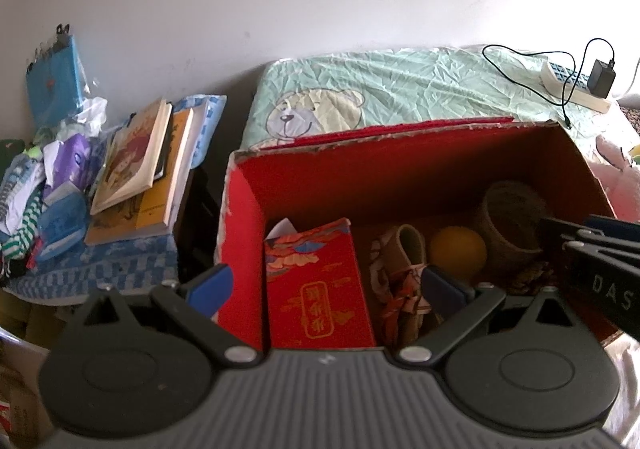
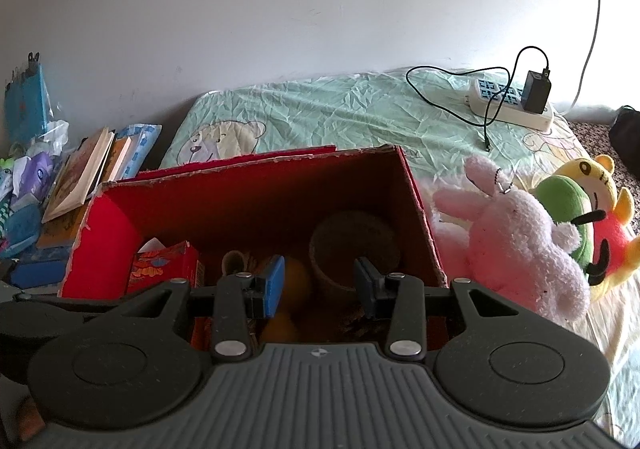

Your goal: Organize objects

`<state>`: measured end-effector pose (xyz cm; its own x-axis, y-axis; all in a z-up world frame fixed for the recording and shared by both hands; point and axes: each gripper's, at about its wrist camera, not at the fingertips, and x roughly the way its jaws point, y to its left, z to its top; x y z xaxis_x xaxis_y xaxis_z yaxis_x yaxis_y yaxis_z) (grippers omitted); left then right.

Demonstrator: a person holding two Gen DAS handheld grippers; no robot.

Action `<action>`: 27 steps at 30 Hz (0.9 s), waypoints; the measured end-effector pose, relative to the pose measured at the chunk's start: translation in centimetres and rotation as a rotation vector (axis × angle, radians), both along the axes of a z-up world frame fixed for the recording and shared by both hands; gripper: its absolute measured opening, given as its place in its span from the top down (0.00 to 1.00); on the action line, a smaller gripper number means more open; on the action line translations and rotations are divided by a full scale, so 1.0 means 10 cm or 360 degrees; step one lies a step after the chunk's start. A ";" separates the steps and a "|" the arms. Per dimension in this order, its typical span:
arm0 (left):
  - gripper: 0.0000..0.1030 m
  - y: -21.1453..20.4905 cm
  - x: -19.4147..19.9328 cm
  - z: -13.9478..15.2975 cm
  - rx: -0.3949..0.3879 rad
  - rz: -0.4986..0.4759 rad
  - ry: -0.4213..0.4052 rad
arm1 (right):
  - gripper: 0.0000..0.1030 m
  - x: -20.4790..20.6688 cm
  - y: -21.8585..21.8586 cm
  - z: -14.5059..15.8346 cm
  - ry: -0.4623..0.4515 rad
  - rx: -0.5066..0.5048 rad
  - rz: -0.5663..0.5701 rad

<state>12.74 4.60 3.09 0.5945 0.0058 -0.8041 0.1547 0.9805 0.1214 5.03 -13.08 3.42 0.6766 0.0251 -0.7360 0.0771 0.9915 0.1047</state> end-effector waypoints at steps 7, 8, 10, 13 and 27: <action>0.03 0.04 0.03 -0.02 -0.0002 0.0022 0.0006 | 0.60 0.03 0.01 -0.02 0.0008 0.0000 0.0001; 0.03 0.04 0.03 -0.02 -0.0001 0.0023 0.0004 | 0.60 0.03 0.01 -0.03 0.0008 0.0000 0.0002; 0.03 0.04 0.04 -0.02 0.0000 0.0024 0.0005 | 0.60 0.03 0.01 -0.03 0.0008 -0.0001 0.0002; 0.03 0.04 0.04 -0.03 0.0004 0.0021 0.0006 | 0.60 0.04 0.01 -0.03 0.0008 0.0000 -0.0002; 0.03 0.02 0.02 -0.03 0.0007 0.0019 0.0007 | 0.60 0.02 0.01 -0.04 0.0004 -0.0005 -0.0002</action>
<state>12.98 4.83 2.74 0.5909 0.0163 -0.8066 0.1435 0.9817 0.1250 5.22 -12.98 3.05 0.6745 0.0222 -0.7379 0.0785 0.9917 0.1015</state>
